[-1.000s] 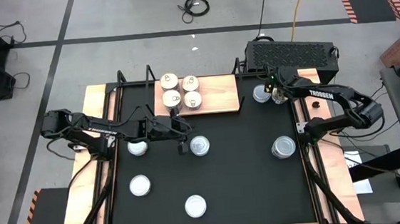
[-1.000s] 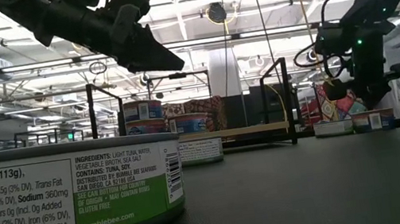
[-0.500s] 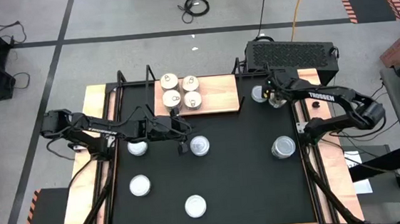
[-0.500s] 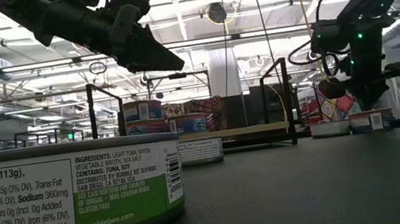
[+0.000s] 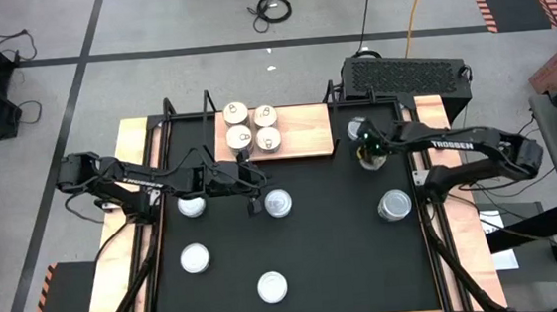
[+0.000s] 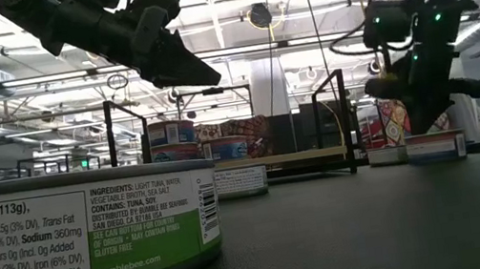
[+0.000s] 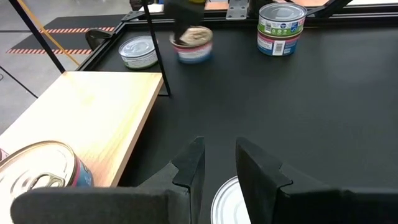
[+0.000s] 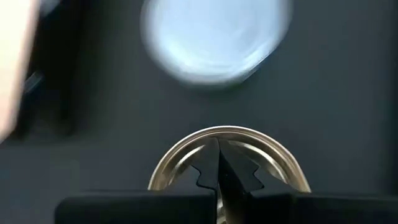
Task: Stack canned seafood by type on shelf
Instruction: Stack the blue tuna can on top of the blue tuna can on the shelf
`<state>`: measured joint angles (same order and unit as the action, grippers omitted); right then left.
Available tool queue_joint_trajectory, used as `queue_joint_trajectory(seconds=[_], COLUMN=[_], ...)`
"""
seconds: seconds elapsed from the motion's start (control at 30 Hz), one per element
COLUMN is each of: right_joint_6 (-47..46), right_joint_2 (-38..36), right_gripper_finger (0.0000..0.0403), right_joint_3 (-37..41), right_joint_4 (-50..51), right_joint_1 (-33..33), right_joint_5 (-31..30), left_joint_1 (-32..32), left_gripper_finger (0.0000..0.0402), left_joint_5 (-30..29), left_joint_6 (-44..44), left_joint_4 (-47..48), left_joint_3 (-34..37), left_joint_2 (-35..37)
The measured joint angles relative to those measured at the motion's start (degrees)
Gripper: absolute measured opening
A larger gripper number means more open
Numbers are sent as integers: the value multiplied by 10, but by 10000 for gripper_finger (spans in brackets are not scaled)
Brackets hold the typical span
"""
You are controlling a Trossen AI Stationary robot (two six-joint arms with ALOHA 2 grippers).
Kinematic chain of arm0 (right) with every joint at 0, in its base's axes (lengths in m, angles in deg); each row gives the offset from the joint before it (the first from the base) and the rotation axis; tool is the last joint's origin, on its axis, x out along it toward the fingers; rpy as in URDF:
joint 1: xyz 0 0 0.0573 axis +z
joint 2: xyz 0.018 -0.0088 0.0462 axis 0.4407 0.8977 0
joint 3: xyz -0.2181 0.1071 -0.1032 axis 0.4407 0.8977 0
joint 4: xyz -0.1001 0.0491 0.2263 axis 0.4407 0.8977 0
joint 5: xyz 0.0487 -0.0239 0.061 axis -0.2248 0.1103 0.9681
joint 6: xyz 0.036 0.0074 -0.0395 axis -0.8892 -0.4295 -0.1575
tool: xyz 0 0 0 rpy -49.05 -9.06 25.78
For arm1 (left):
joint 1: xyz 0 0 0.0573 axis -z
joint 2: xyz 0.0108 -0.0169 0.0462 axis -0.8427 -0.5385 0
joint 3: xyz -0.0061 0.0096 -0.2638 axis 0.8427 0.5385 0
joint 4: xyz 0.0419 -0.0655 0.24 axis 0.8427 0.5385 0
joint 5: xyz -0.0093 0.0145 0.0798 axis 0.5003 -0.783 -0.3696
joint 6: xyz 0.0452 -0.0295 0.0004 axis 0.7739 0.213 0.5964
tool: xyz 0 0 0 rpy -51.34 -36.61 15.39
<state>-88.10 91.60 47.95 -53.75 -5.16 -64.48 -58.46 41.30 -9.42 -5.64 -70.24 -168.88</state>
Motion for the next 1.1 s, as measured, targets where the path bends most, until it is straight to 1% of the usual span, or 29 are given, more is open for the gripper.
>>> queue_joint_trajectory(seconds=[0.17, 0.23, 0.27, 0.37, 0.5, 0.63, 0.7, 0.77, 0.87, 1.1], right_joint_6=[-35, -46, -49, -55, -56, -63, -75, -90, -95, -95], right_joint_2=[-19, -28, -34, -59, -105, -132, -134, -130, -117, -63], right_gripper_finger=[0, 0, 0, 0, 0, 0, 0, 0, 0, 0], right_joint_3=[1, 2, 2, 5, 3, 3, 3, 3, 3, 3], right_joint_4=[10, 12, 13, 21, 18, 68, 107, 141, 162, 138], right_joint_1=[98, 132, 146, 171, 177, 168, 160, 153, 148, 168], right_joint_5=[36, 40, 38, 4, -67, -125, -142, -150, -151, -134], left_joint_1=[0, 0, 0, 0, 0, 0, 0, 0, 0, 0], left_gripper_finger=[93, 93, 93, 93, 93, 93, 93, 93, 93, 93], left_joint_5=[0, 0, 0, 0, 0, 5, 11, 13, 13, 13], left_joint_6=[0, 0, 0, -1, -11, -13, -14, -15, -15, -15], left_joint_4=[0, 0, 0, 0, 2, 2, 2, 3, 2, 3], left_joint_3=[0, 0, 0, 0, 0, 0, 0, 0, 0, 0], left_joint_2=[0, 0, 0, 0, 0, 0, 0, 0, 0, 0])
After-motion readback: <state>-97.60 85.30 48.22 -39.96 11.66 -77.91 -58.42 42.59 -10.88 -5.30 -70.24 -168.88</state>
